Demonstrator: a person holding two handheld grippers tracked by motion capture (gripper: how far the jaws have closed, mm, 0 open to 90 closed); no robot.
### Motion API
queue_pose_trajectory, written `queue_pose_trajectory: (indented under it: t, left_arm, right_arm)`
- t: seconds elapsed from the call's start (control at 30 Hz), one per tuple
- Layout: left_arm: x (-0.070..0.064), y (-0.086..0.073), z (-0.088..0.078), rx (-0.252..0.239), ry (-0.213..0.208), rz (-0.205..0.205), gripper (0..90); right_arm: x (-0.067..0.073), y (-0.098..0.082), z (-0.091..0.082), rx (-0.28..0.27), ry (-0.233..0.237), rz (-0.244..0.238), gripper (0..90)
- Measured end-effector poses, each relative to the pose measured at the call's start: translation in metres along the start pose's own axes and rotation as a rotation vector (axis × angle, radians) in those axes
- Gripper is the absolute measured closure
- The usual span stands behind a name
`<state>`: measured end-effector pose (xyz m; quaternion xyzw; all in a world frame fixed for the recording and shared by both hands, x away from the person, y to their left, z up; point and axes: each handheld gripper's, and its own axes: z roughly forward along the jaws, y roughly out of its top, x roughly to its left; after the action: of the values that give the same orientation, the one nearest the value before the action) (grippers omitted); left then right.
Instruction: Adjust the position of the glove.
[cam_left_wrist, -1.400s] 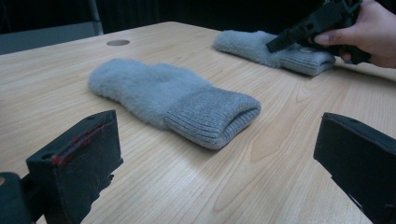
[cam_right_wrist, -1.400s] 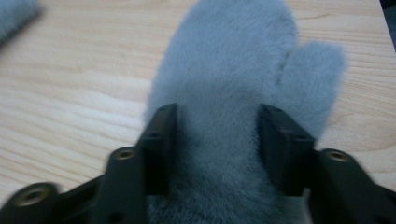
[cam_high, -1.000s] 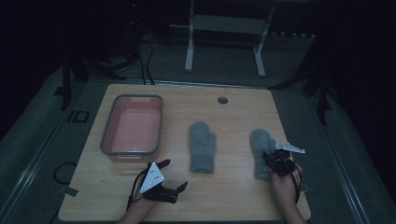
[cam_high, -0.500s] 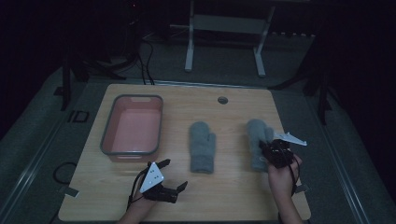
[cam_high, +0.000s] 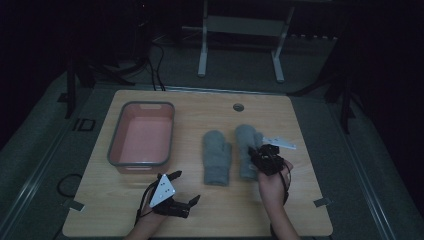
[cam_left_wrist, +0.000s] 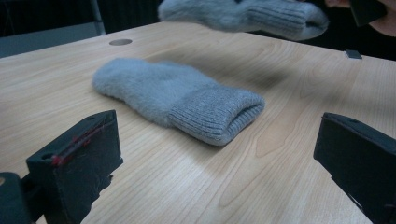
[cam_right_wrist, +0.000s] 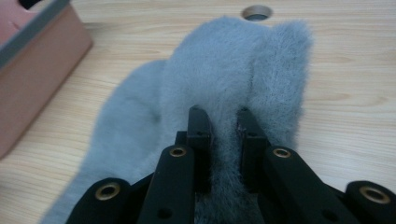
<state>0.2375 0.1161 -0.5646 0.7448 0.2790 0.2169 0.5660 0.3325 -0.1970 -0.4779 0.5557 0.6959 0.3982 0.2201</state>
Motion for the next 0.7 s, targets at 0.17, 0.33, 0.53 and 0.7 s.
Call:
queue_pose_trajectory:
  t: [0.17, 0.33, 0.53, 0.7]
  left_arm:
    - [0.0, 0.001, -0.001, -0.003, 0.001, -0.003, 1.0]
    - [0.0, 0.001, -0.002, -0.006, 0.004, -0.007, 1.0]
    - [0.001, 0.001, -0.003, -0.01, 0.004, -0.012, 1.0]
    - [0.001, 0.001, -0.004, -0.015, 0.0, -0.015, 1.0]
  right_arm:
    - [0.033, 0.006, 0.014, 0.006, 0.035, -0.006, 79.7]
    - [0.051, 0.008, 0.024, 0.017, 0.066, 0.011, 79.7]
    - [0.073, 0.002, 0.04, 0.046, 0.105, 0.024, 79.6]
    - [0.081, -0.006, 0.052, 0.069, 0.098, 0.034, 79.4]
